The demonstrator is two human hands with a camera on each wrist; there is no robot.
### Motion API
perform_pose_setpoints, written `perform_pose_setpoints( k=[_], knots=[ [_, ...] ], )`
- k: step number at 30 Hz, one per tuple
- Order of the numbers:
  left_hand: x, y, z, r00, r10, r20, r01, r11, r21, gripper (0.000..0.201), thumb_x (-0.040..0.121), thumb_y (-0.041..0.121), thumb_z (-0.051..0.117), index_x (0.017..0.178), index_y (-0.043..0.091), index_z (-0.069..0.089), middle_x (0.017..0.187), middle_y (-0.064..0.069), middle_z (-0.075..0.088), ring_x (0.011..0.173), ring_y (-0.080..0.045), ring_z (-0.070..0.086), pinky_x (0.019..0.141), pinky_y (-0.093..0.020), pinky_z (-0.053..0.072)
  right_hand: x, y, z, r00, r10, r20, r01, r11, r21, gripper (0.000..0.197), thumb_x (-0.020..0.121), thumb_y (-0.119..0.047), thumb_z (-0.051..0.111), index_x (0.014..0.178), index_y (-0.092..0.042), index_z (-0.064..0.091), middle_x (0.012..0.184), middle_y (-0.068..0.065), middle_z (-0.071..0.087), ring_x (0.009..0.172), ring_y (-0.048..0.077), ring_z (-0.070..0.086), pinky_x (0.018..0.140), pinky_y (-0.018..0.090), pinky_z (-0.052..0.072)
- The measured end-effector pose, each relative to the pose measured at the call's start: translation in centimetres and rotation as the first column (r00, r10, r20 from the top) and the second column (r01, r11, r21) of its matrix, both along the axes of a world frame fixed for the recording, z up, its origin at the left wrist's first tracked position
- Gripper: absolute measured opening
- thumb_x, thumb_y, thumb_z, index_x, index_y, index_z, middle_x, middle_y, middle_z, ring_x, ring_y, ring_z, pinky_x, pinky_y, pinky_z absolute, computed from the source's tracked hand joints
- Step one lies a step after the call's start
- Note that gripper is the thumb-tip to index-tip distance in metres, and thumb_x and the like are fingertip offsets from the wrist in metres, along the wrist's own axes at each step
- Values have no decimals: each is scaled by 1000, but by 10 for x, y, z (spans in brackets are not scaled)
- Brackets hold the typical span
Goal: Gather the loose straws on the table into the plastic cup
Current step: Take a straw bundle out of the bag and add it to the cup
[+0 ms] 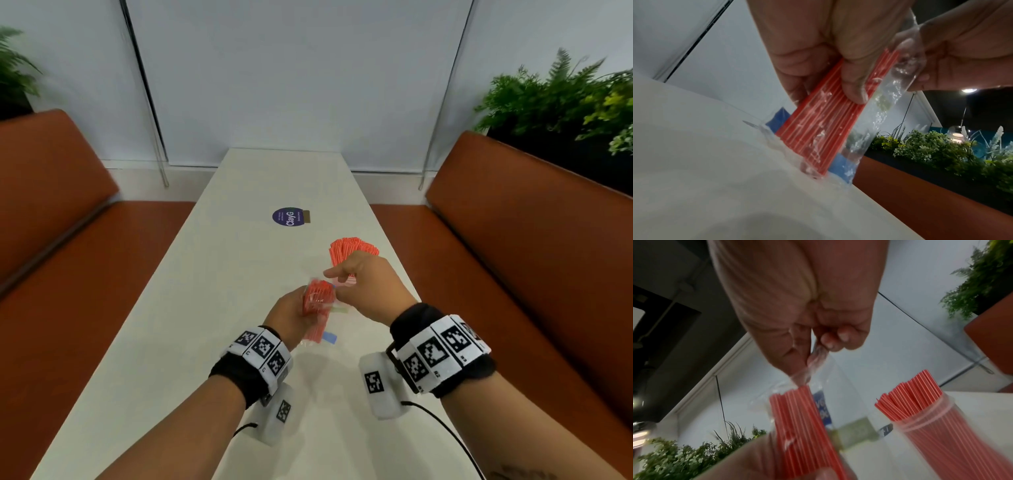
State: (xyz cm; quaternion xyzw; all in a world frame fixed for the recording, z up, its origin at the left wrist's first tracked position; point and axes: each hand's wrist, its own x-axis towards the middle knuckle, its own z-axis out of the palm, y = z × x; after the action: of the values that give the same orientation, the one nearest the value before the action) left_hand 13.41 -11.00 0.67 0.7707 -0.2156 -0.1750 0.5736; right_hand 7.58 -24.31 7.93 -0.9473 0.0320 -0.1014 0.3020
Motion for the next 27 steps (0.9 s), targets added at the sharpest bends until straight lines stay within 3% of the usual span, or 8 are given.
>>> perform_pose_setpoints(
  k=[4, 9, 13, 15, 17, 19, 22, 27],
  knots=[
    [0, 2, -2, 998, 5, 63, -7, 1000, 21, 36, 85, -6, 52, 114, 14, 58, 102, -5, 65, 94, -17, 60, 94, -42, 50, -1, 0, 6, 998, 47, -41, -48, 999, -21, 33, 82, -15, 66, 115, -17, 66, 100, -3, 60, 82, 4, 48, 64, 6, 33],
    [-2, -1, -4, 995, -7, 104, 4, 999, 36, 32, 87, -2, 52, 114, 14, 57, 91, 3, 63, 88, -15, 60, 77, -24, 50, -1, 5, 0, 997, 8, -72, -9, 1000, -11, 36, 79, -13, 70, 114, -14, 62, 107, 0, 62, 81, 8, 52, 57, 9, 39],
    [-3, -4, -5, 992, 3, 128, -5, 1000, 20, 27, 87, -1, 52, 96, 23, 57, 78, 11, 60, 79, -11, 58, 76, -26, 48, -1, 8, -1, 997, -3, -71, 3, 1000, -9, 33, 79, -15, 70, 111, -13, 61, 109, 3, 63, 85, 12, 53, 68, 18, 47],
    [-3, -3, -4, 991, -1, 135, -2, 1000, 22, 26, 88, 0, 50, 89, 25, 55, 74, 11, 58, 75, -10, 62, 68, -19, 49, -1, 12, -2, 997, 9, -76, -10, 1000, -15, 34, 80, -17, 69, 112, -13, 60, 108, 4, 64, 86, 16, 56, 75, 28, 51],
    [-3, -2, -4, 991, -23, 135, 18, 999, 36, 23, 89, -1, 47, 91, 21, 54, 73, 9, 58, 75, -11, 67, 62, -15, 48, 0, 16, -5, 995, 41, -95, -46, 998, -48, 34, 82, -19, 67, 114, -12, 57, 107, 5, 63, 84, 17, 53, 73, 28, 48],
    [-2, 0, -4, 985, -62, 160, 46, 993, 106, 19, 90, -1, 43, 93, 16, 51, 76, 5, 56, 80, -16, 61, 71, -21, 47, 2, 18, -10, 990, 76, -122, -83, 995, -59, 33, 84, -19, 65, 114, -11, 55, 106, 7, 62, 82, 18, 52, 70, 28, 46],
    [-3, 0, -5, 959, -172, 226, 118, 964, 237, 16, 93, 1, 36, 90, 13, 46, 75, 5, 49, 81, -18, 50, 75, -23, 44, 4, 17, -18, 981, 132, -145, -138, 990, -34, 24, 85, -16, 61, 109, -10, 56, 107, 10, 64, 92, 24, 59, 81, 36, 52],
    [-3, 3, -9, 939, -262, 222, 195, 939, 284, 24, 94, 1, 36, 84, 20, 45, 80, 5, 50, 83, -13, 49, 67, -10, 39, 6, 17, -28, 966, 187, -180, -208, 973, -103, 17, 90, -15, 53, 106, -12, 58, 107, 11, 64, 96, 27, 59, 85, 42, 50]
  ],
)
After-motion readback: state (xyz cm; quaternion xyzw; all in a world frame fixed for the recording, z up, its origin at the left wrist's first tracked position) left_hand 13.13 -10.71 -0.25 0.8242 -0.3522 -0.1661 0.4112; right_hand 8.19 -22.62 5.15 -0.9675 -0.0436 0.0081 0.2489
